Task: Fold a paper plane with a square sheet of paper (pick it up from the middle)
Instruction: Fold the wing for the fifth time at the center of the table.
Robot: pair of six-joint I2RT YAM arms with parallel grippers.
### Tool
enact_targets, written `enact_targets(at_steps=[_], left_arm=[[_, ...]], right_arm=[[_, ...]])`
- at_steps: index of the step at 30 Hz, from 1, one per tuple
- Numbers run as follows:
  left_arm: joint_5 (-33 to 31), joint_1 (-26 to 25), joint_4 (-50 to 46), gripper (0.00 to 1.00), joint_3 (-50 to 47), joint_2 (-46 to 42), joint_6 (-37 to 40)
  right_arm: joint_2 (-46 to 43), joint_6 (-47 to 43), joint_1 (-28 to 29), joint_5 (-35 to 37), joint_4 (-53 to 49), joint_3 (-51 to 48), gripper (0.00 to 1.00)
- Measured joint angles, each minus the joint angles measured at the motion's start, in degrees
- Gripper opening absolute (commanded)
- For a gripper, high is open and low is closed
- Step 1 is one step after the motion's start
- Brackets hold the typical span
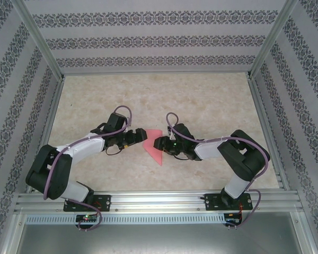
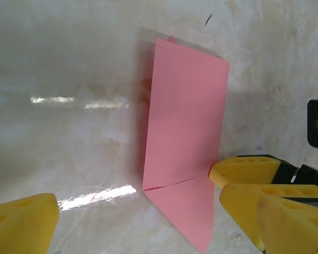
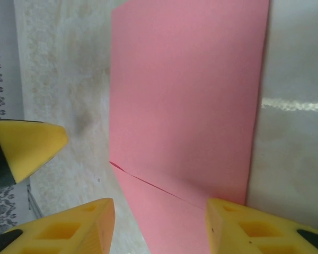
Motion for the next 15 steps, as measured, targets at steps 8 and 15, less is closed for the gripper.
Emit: enact_targets(at_steps=[8, 15], left_arm=[[3.3, -0.3, 1.1, 0.73, 1.1, 5.2, -2.6], [5.6, -2.1, 3.7, 0.62, 2.1, 9.4, -5.8]], right_arm=[[0.0, 1.1, -0.3, -0.3, 4.5, -2.1, 0.48], [0.2, 1.5, -0.3, -0.3, 5.4, -2.5, 0.48]])
